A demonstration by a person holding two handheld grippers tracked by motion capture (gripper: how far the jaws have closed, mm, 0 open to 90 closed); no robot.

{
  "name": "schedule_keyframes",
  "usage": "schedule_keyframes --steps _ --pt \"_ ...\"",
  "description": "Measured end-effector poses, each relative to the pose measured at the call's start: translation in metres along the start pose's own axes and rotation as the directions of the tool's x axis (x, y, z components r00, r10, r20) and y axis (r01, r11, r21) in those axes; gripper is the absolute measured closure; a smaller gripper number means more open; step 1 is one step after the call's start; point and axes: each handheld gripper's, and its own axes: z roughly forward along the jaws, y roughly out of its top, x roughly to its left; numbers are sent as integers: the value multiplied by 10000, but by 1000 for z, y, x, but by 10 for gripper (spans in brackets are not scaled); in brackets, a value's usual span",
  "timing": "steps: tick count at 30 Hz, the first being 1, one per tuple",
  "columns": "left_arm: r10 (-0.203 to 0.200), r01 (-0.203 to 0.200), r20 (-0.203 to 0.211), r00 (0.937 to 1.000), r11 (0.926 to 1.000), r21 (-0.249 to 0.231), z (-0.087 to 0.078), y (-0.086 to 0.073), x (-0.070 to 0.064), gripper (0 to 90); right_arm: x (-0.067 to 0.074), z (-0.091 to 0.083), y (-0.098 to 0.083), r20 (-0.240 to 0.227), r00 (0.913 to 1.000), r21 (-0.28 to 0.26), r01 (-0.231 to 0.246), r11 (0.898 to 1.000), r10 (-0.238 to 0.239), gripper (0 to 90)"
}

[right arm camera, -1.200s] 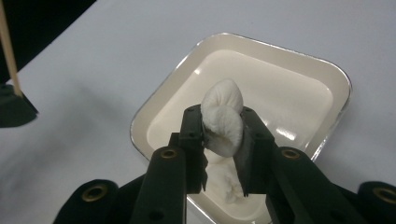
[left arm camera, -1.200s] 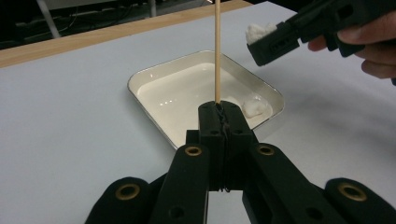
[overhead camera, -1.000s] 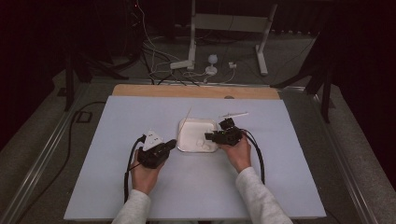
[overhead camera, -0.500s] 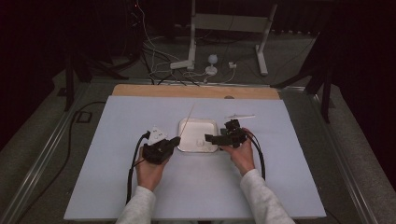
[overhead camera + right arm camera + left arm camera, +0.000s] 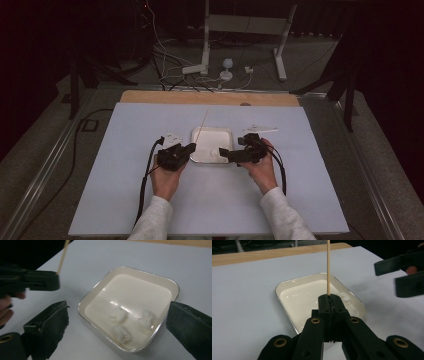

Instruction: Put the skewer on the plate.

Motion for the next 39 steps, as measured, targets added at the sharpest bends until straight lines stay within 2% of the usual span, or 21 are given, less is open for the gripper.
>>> schedule_keyframes --steps 6,14,39 --pt "-269 269 -2 9996 9996 103 7 0 1 900 2 -11 -5 -195 9997 -206 136 9997 -140 24" --pt "-613 613 -40 9981 9976 309 18 -3 2 900 -3 -26 -9 -204 9997 -509 154 9986 -165 23" --pt "-1001 1032 -367 9943 9900 966 41 -11 4 900 -15 -63 -27 58 9993 -922 371 9950 -367 24"
